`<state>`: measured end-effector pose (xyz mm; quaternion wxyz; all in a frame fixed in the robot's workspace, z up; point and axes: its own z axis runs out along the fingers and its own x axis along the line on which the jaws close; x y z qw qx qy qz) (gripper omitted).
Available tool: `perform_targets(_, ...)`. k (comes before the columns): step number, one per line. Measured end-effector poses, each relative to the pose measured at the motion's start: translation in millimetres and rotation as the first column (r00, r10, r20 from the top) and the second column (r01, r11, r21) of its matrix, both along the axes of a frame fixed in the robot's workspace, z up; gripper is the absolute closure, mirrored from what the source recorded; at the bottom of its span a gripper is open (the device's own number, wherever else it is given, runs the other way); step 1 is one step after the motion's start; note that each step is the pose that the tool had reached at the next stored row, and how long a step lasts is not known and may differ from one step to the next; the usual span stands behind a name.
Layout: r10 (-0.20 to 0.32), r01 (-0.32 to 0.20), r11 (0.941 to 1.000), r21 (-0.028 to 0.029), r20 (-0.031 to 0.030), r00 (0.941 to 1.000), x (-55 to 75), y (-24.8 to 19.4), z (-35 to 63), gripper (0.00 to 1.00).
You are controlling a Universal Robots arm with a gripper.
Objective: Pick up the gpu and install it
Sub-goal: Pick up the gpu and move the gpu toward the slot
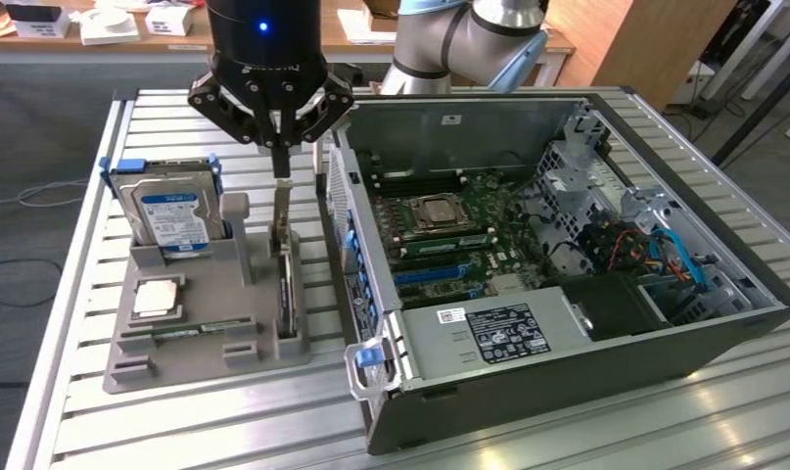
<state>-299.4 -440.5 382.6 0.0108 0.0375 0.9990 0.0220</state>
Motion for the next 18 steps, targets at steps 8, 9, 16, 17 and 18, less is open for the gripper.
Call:
perform_targets(8, 0.0, 0.0, 1.0, 0.0, 0.0, 1.0, 0.0, 0.0, 0.0, 0.83)
perform_targets(9, 0.0, 0.0, 1.0, 0.0001, 0.0001, 1.0, 0.0, 0.0, 0.0, 0.77)
perform_targets(16, 0.0, 0.0, 1.0, 0.0002, 0.0002, 1.0, -0.1, 0.0, -0.8, 0.64)
perform_targets(17, 0.0, 0.0, 1.0, 0.0001, 0.0002, 1.0, -0.1, -0.1, -2.2, 0.64)
perform_targets(18, 0.0, 0.0, 1.0, 0.0, 0.0002, 1.0, 0.0, -0.1, -3.9, 0.64)
